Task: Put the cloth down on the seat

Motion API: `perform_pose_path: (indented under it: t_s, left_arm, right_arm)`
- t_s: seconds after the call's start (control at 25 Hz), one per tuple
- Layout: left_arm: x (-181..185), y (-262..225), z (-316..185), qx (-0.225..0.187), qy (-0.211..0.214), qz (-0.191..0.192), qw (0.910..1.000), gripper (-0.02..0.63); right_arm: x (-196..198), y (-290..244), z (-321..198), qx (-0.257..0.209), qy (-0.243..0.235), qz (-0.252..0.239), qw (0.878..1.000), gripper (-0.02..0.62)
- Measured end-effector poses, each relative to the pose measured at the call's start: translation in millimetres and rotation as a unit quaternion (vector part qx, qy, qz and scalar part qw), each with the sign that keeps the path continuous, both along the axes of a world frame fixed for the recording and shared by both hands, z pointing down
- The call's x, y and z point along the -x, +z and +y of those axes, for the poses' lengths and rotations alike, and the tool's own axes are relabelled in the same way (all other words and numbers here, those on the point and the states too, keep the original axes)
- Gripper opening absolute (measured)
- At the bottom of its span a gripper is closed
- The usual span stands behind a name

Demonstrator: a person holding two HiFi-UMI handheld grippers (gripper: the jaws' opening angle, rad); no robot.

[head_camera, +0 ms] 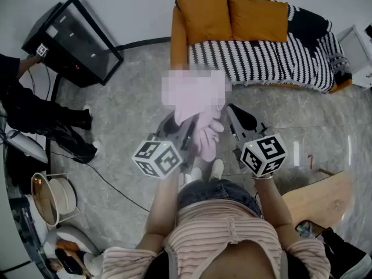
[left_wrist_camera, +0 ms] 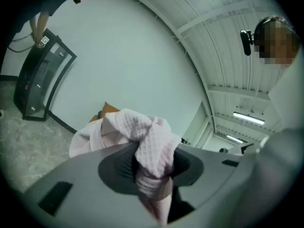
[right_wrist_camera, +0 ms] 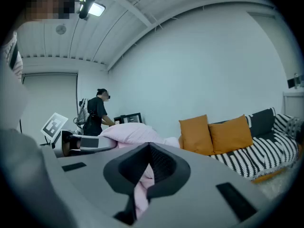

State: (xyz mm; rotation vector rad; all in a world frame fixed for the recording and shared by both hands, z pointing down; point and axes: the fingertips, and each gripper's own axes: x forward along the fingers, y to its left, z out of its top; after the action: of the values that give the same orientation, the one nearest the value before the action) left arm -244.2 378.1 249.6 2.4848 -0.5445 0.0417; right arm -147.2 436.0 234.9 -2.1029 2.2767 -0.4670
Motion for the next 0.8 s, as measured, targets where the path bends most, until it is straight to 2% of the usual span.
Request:
perform_pose_path:
  t_s: [0.16, 0.44, 0.8]
  left_arm:
    - [-3.8, -0.1, -0.6, -0.004, -0.003, 0.002, 1.0, 0.144]
    - [-2.1, 0.6, -0.5, 0.013, -0.01, 0.013, 0.9998, 0.144]
    - [-19.1, 4.1, -6.5, 0.034, -0.044, 0.02, 0.9982, 0.146]
  right_arm:
    - [-4.2, 0.9, 0.7, -0.001, -0.001, 0.001, 1.0, 0.008]
    - [-4.2, 0.3, 5.4, -0.005, -0.002, 0.002, 1.0, 0.008]
    - [-38.5, 1.1, 11.4, -0.016, -0.014, -0.018, 1.0, 0.008]
